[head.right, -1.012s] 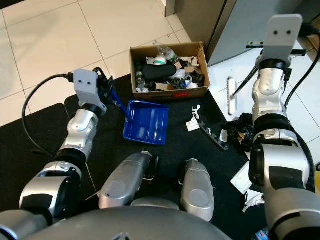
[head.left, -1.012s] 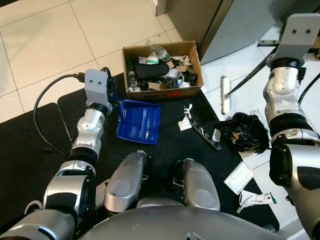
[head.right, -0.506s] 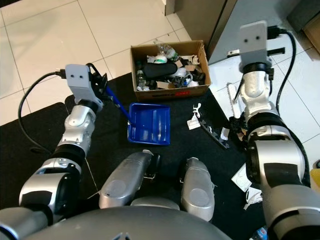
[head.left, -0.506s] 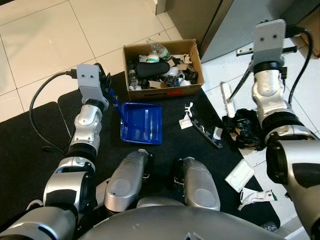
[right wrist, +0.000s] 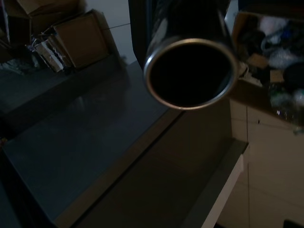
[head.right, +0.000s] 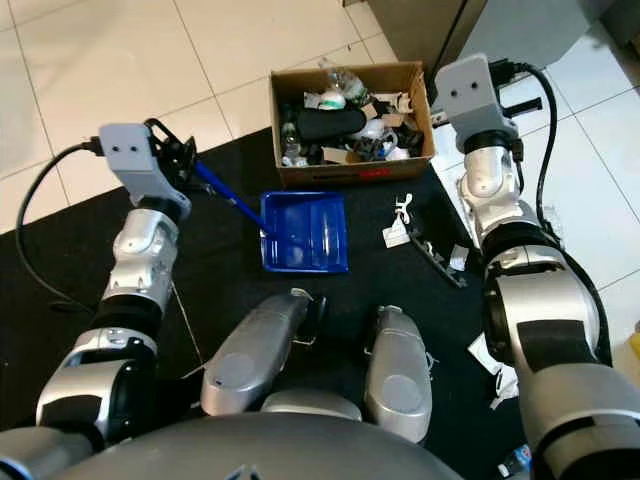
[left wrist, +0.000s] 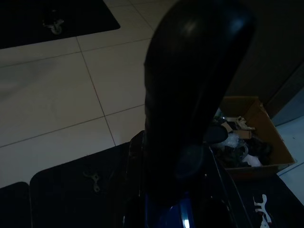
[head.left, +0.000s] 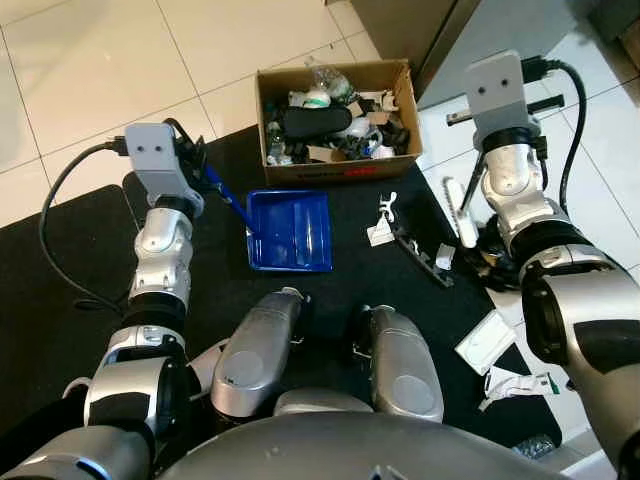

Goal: Sweep floor

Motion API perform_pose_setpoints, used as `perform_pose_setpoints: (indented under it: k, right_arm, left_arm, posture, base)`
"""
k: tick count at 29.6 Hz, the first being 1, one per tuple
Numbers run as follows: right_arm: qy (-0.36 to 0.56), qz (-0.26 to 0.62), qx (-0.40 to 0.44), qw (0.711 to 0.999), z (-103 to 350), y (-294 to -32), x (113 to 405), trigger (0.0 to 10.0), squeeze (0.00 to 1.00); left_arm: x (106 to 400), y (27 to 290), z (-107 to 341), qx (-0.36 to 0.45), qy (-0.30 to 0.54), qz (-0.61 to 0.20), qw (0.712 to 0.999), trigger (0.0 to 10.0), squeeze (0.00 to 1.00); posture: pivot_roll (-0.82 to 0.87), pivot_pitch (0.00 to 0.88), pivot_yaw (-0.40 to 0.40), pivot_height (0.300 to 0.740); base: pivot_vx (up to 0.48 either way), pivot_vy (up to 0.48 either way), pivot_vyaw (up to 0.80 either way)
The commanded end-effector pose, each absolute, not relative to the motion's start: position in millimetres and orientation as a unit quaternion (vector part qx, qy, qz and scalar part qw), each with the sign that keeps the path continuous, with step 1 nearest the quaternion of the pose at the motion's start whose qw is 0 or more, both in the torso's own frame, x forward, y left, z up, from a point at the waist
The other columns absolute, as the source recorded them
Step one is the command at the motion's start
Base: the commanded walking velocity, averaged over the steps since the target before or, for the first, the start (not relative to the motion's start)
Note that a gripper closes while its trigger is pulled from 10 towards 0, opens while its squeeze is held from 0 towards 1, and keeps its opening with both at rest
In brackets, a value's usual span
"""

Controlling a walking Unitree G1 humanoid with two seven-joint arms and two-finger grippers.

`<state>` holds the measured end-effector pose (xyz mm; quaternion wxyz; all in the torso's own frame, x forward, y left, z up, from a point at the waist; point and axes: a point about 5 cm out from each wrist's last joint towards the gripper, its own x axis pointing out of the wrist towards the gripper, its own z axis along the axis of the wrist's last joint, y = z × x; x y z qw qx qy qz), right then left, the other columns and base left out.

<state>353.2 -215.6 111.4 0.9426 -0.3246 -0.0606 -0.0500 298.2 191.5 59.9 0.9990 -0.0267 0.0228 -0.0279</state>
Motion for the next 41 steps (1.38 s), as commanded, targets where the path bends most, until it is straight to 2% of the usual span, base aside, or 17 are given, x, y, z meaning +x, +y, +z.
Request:
perform_pose_setpoints:
  k: [1, 9, 18, 25, 29, 36, 39, 41]
  right_arm:
    - [-0.061, -0.052, -0.337, 0.938, 113.7, -216.3, 354.8, 10.0, 0.00]
    - [-0.020, -0.052, -0.304, 0.951, 102.8, -214.1, 353.9, 10.0, 0.00]
    - [-0.005, -0.045, -0.286, 0.957, 97.9, -208.3, 354.1, 10.0, 0.00]
    - [0.004, -0.070, -0.207, 0.976, 96.4, -206.8, 354.3, 10.0, 0.00]
    - [0.006, -0.052, -0.147, 0.988, 97.0, -200.6, 356.2, 10.0, 0.00]
    - [0.011, -0.035, -0.113, 0.993, 94.8, -195.3, 356.0, 10.0, 0.00]
    - [0.019, -0.039, -0.044, 0.998, 89.9, -193.4, 353.8, 10.0, 0.00]
    - [0.021, -0.040, -0.026, 0.999, 88.9, -192.8, 353.4, 10.0, 0.00]
  left_arm:
    - [287.1, 193.7, 42.3, -0.040, 0.066, -0.022, 0.997, 10.0, 0.00]
    - [282.1, 204.4, 45.9, -0.014, 0.067, -0.016, 0.997, 10.0, 0.00]
    - [290.1, 210.8, 51.9, -0.022, 0.092, -0.016, 0.995, 10.0, 0.00]
    - [296.7, 217.2, 61.4, -0.007, 0.113, -0.026, 0.993, 10.0, 0.00]
    - [300.9, 220.1, 64.1, -0.002, 0.120, -0.025, 0.992, 10.0, 0.00]
    - [302.5, 216.8, 64.1, -0.003, 0.128, -0.031, 0.991, 10.0, 0.00]
    - [307.2, 212.5, 62.8, 0.008, 0.147, -0.030, 0.989, 10.0, 0.00]
    - [308.8, 212.6, 63.2, 0.010, 0.151, -0.026, 0.988, 10.0, 0.00]
  posture:
    - [0.32, 0.247, -0.001, 0.740]
    - [0.33, 0.272, -0.003, 0.740]
    - [0.33, 0.279, -0.004, 0.740]
    - [0.34, 0.272, -0.003, 0.740]
    - [0.33, 0.263, -0.008, 0.740]
    - [0.31, 0.254, -0.014, 0.740]
    - [0.29, 0.247, -0.018, 0.740]
    - [0.29, 0.247, -0.018, 0.740]
  base:
    - [0.000, 0.000, 0.00]
    - [0.000, 0.000, 0.00]
    - [0.000, 0.000, 0.00]
    - [0.000, 0.000, 0.00]
    - [0.000, 0.000, 0.00]
    - [0.000, 0.000, 0.00]
    - [0.000, 0.000, 0.00]
    - [0.000, 0.000, 0.00]
